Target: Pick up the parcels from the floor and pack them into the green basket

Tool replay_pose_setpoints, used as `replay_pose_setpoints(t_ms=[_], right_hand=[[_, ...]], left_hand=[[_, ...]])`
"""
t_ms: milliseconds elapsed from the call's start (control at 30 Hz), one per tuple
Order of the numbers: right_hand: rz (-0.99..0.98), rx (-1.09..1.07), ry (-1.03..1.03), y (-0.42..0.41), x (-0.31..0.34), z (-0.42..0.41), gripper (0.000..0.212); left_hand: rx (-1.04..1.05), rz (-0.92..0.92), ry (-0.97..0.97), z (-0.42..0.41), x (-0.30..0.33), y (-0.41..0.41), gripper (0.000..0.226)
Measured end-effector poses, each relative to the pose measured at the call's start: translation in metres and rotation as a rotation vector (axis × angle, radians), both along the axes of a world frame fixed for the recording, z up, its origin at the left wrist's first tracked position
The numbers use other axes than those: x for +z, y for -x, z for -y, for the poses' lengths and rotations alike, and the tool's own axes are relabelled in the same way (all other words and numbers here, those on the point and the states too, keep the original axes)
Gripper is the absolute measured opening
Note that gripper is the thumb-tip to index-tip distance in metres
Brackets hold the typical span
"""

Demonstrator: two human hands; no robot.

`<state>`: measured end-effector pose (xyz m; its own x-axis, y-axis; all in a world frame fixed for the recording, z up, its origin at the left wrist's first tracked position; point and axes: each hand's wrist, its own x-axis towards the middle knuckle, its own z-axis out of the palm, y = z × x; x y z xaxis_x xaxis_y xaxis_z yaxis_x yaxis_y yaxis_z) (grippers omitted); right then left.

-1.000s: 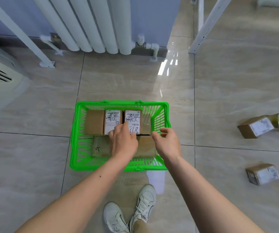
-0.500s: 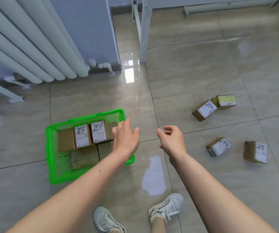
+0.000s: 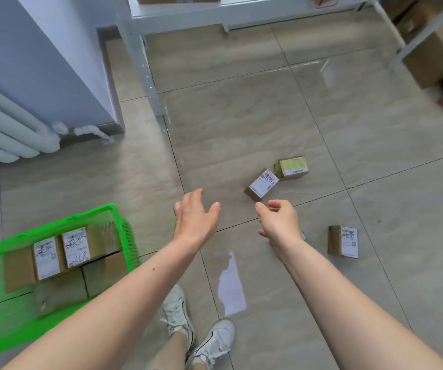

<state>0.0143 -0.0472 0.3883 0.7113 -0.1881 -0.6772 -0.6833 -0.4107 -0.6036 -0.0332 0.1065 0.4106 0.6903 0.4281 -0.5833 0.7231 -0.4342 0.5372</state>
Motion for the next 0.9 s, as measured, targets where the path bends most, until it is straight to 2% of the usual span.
replay_pose_setpoints(t_ms=[333,400,467,533,733,900], right_hand=[[0.034,-0.07,0.073,-0.113,-0.027,0.042,0.023],[0.024,-0.052,0.084,-0.129,-0.042,0.049,0.028],[-0.014,-0.046,0.086,-0.141,-0.065,0.056,0.044],[-0.057,-0.033,0.085,-0.15,-0.096,0.062,0.056],[-0.101,-0.033,0.076,-0.156,-0.223,0.077,0.072],[-0.127,-0.055,0.084,-0.162,-0.327,0.083,0.075]], left_hand=[[-0.101,0.032,0.035,0.039,-0.04,-0.124,0.056],[-0.121,0.027,0.05,0.048,-0.059,-0.14,0.056],[-0.138,0.023,0.06,0.056,-0.085,-0.155,0.056],[-0.14,0.023,0.072,0.064,-0.116,-0.166,0.056],[-0.209,0.02,0.085,0.082,-0.241,-0.185,0.056],[-0.289,-0.013,0.038,0.088,-0.35,-0.197,0.056]])
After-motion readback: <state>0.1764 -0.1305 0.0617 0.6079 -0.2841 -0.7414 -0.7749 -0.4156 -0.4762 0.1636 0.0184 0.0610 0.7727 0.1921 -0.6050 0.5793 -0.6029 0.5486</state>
